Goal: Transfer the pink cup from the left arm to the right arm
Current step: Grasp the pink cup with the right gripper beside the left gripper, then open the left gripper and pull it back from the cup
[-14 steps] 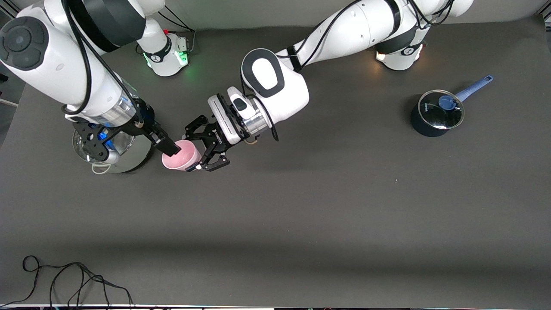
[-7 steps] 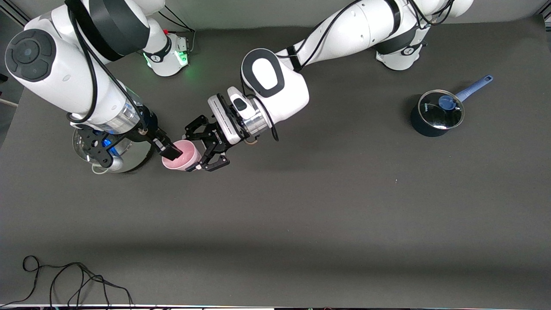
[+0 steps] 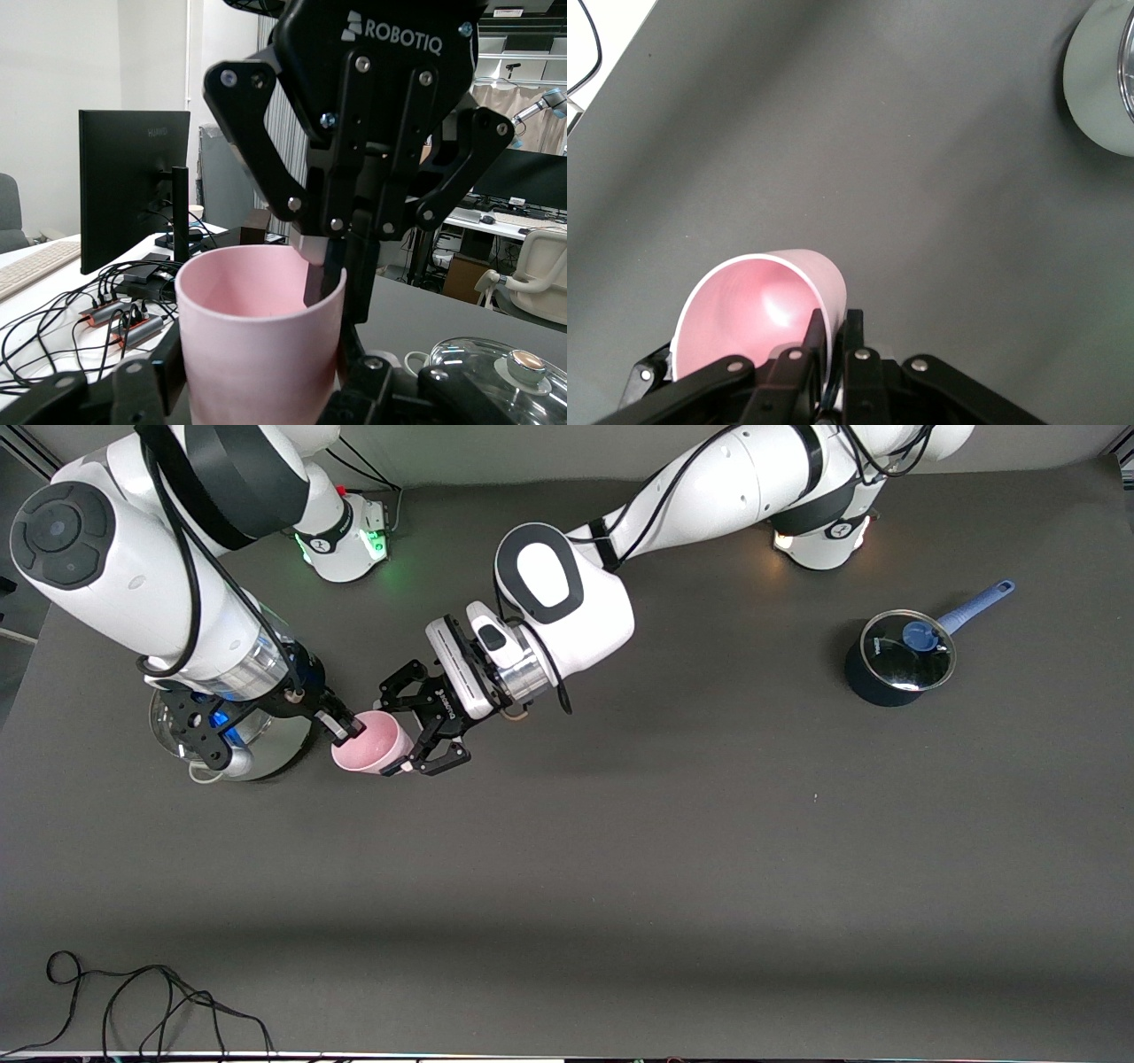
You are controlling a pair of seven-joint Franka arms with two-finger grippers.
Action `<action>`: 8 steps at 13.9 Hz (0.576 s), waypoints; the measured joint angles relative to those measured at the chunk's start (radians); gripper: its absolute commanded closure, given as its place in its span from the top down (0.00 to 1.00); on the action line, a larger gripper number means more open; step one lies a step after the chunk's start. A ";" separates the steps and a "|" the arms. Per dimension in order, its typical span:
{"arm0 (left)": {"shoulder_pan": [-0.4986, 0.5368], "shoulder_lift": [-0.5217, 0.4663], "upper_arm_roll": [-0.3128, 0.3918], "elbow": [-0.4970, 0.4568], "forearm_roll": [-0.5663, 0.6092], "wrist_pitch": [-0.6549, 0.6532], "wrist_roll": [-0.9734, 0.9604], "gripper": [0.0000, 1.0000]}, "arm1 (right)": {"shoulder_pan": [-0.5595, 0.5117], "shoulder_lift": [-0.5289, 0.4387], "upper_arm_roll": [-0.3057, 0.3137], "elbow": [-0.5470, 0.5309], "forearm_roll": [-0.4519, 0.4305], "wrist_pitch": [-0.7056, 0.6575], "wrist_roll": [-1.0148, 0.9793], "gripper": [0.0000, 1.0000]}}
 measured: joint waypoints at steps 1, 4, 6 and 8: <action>0.000 0.000 0.000 0.000 0.000 0.000 0.000 0.00 | 0.000 0.000 0.000 0.000 0.000 0.000 0.001 0.00; -0.002 -0.002 0.009 0.000 0.021 0.000 0.006 1.00 | 0.000 0.000 0.000 0.001 0.000 0.004 0.001 0.00; -0.006 -0.011 0.042 0.000 0.074 -0.002 -0.001 1.00 | 0.003 0.000 0.005 0.005 0.003 0.021 0.002 0.00; -0.006 -0.019 0.063 -0.001 0.088 -0.006 -0.006 1.00 | 0.006 0.000 0.011 0.011 -0.002 0.029 0.005 0.00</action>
